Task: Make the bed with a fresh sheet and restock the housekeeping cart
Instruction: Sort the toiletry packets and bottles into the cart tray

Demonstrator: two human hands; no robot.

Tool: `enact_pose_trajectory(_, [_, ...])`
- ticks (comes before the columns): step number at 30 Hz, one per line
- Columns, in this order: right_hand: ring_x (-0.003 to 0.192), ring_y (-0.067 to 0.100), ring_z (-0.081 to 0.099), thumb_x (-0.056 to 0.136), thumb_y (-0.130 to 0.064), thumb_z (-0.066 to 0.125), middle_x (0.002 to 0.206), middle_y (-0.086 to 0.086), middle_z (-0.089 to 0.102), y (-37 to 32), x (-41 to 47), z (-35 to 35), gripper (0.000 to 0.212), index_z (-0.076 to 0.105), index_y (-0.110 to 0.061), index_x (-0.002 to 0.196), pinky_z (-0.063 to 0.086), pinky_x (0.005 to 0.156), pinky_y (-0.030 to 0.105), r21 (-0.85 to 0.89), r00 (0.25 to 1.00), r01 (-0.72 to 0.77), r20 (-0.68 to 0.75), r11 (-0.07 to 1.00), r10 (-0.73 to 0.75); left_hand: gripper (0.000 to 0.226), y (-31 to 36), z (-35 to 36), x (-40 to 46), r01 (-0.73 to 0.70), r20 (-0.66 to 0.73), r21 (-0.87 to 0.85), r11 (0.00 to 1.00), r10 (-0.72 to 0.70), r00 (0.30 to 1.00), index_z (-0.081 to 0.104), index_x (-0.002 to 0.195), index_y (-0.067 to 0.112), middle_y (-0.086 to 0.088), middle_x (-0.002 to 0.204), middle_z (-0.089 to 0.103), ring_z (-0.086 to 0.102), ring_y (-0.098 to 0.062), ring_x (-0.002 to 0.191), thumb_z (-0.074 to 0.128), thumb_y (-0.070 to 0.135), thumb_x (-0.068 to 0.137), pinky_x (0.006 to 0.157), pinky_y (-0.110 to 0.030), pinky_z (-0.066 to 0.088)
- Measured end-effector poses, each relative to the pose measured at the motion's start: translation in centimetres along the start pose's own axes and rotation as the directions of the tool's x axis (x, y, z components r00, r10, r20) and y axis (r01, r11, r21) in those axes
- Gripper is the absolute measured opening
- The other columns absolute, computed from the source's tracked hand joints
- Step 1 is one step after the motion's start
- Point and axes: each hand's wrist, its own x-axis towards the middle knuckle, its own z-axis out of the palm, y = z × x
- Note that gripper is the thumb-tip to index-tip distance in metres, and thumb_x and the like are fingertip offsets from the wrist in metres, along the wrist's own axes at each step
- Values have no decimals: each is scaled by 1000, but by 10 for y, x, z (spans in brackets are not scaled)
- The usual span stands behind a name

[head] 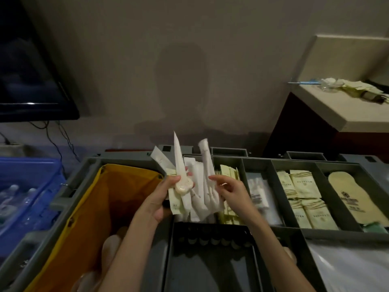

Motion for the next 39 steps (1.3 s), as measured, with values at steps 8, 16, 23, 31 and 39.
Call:
enact_pose_trajectory(8, [94,-2,59,91,-4,55,103,-9,64,24,12,26,28,65,-20,112,51,74,15,-168,994,-106,20,980,111,52,1,-13,1,59,38,29,998,-60,997,60,123,14,-10,115,69,69,-22,88,64,19,72,84,-45,50])
enact_pose_trajectory(16, [92,1,57,91,-19,60,99,-13,62,5,6,20,18,65,-29,106,46,72,15,-158,994,-48,-106,986,31,47,-1,-11,7,108,60,53,993,-111,992,61,116,6,-16,106,71,71,-23,81,64,18,70,87,-45,51])
enact_pose_trajectory(23, [88,5,64,88,-23,65,96,-7,67,-13,5,29,18,63,-25,105,52,66,16,-101,996,-29,81,994,37,34,1,-4,17,122,109,-50,991,-116,987,76,102,13,-14,110,69,66,-23,87,61,27,74,84,-41,49])
enact_pose_trajectory(31, [82,10,64,87,-10,65,87,1,66,-1,7,24,33,59,-25,115,52,69,19,-76,997,-63,-40,995,60,44,5,-6,15,92,132,-35,995,-86,987,63,120,19,-13,98,72,70,-20,78,59,24,76,63,-36,56])
enact_pose_trajectory(39, [92,5,56,90,-23,61,108,-4,58,13,9,40,16,66,-21,106,51,75,18,-189,980,-130,-176,973,96,34,-6,-18,14,115,-68,-19,993,-116,991,63,117,10,-19,106,70,65,-31,99,63,21,85,95,-51,47])
